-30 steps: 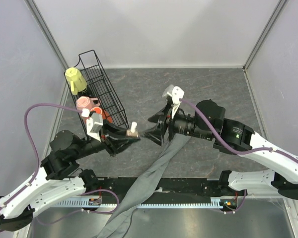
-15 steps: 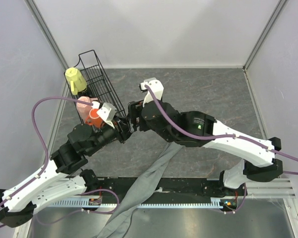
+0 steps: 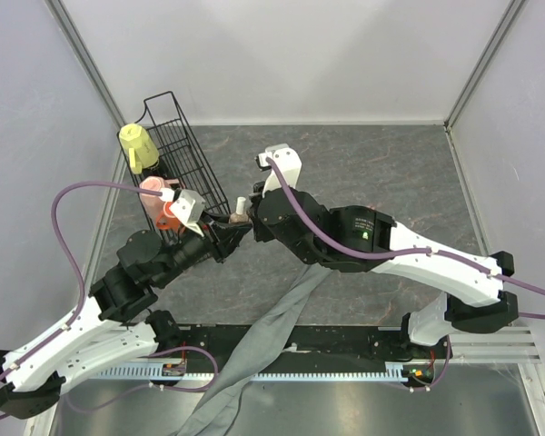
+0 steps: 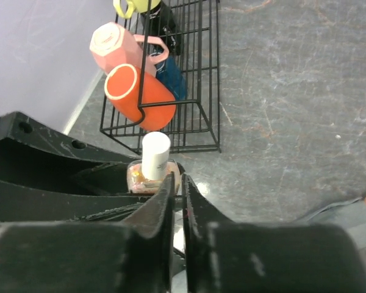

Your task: Paint the nails

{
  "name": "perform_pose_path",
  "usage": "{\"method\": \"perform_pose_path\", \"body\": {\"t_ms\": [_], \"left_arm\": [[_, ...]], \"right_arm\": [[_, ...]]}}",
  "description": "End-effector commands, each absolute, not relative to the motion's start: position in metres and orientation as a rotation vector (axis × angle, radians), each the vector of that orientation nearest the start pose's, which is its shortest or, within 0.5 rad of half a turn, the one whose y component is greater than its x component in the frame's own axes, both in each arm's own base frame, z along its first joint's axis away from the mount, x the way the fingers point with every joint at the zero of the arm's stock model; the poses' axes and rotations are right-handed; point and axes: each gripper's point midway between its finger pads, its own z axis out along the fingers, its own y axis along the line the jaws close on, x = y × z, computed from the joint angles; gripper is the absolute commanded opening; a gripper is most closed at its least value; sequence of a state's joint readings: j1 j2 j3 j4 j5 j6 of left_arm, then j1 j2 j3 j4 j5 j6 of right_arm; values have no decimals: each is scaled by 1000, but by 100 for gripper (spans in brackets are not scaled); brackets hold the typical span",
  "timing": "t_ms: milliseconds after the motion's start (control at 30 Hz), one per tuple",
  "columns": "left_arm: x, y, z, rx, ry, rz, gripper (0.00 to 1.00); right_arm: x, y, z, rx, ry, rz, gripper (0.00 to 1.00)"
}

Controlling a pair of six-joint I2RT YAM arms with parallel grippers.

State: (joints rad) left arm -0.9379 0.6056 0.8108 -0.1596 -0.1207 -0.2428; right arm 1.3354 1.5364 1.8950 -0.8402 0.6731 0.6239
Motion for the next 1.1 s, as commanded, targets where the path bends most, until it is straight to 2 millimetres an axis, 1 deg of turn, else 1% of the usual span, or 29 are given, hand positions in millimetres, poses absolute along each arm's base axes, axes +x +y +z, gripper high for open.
{"method": "perform_pose_path", "body": {"t_ms": [0, 33, 67, 100, 167, 200, 233, 267, 300, 333, 367, 400, 433, 467, 500, 533, 567, 633, 667, 700, 733, 767, 800, 833, 867, 900, 933, 1000, 1067], "left_arm": [[160, -230, 367, 471, 1442, -970, 2], [149, -235, 369, 527, 1426, -1018, 2], [144, -237, 371, 552, 1414, -1044, 2], [138, -239, 376, 576, 1397, -1069, 2], [117, -243, 385, 661, 1337, -1158, 2], [108, -244, 389, 695, 1306, -1195, 2], [88, -248, 393, 782, 1251, -1270, 2], [76, -249, 396, 827, 1215, -1322, 2], [61, -247, 410, 872, 1121, -1372, 2], [38, -248, 409, 984, 1053, -1450, 2], [26, -246, 410, 1027, 1018, -1500, 2], [9, -244, 414, 1109, 927, -1549, 2], [2, -243, 414, 1145, 902, -1578, 2], [-3, -243, 415, 1170, 894, -1604, 2], [-7, -246, 410, 1221, 897, -1632, 2], [-7, -247, 409, 1236, 909, -1643, 2], [-6, -248, 412, 1241, 910, -1636, 2], [8, -255, 409, 1186, 977, -1590, 2], [15, -256, 411, 1152, 996, -1560, 2], [38, -261, 407, 1046, 1096, -1487, 2], [52, -261, 407, 989, 1123, -1422, 2], [67, -260, 404, 923, 1169, -1368, 2], [94, -255, 407, 779, 1217, -1266, 2], [107, -251, 399, 718, 1273, -1206, 2], [120, -247, 394, 659, 1308, -1152, 2], [139, -239, 391, 566, 1350, -1073, 2], [145, -236, 384, 547, 1386, -1035, 2], [154, -235, 382, 514, 1414, -997, 2], [156, -238, 380, 513, 1426, -999, 2]], "right_arm": [[176, 367, 405, -361, 1898, 663, 0], [175, 366, 407, -385, 1887, 669, 0], [173, 367, 401, -426, 1887, 672, 0], [166, 366, 411, -485, 1846, 718, 0], [154, 361, 413, -584, 1804, 779, 0], [149, 363, 421, -637, 1743, 819, 0], [134, 369, 405, -751, 1734, 882, 0], [124, 359, 418, -782, 1669, 944, 0], [114, 362, 428, -819, 1595, 1017, 0], [95, 365, 413, -956, 1545, 1074, 0], [82, 353, 425, -983, 1470, 1138, 0], [74, 352, 431, -1011, 1413, 1181, 0], [59, 350, 424, -1103, 1366, 1232, 0], [53, 345, 428, -1119, 1333, 1252, 0], [50, 343, 428, -1133, 1318, 1264, 0], [50, 342, 426, -1140, 1319, 1263, 0], [55, 340, 428, -1109, 1331, 1243, 0], [71, 334, 431, -1017, 1386, 1189, 0], [98, 325, 432, -858, 1470, 1087, 0], [111, 318, 441, -758, 1504, 1046, 8], [122, 317, 438, -703, 1551, 1000, 14], [131, 312, 432, -642, 1618, 956, 27], [134, 312, 433, -613, 1644, 946, 54], [137, 313, 439, -576, 1656, 945, 59], [139, 311, 436, -534, 1693, 945, 64], [147, 304, 445, -464, 1693, 916, 72], [150, 300, 448, -420, 1699, 910, 75], [155, 293, 458, -335, 1692, 922, 80], [152, 302, 467, -334, 1664, 980, 83]]}}
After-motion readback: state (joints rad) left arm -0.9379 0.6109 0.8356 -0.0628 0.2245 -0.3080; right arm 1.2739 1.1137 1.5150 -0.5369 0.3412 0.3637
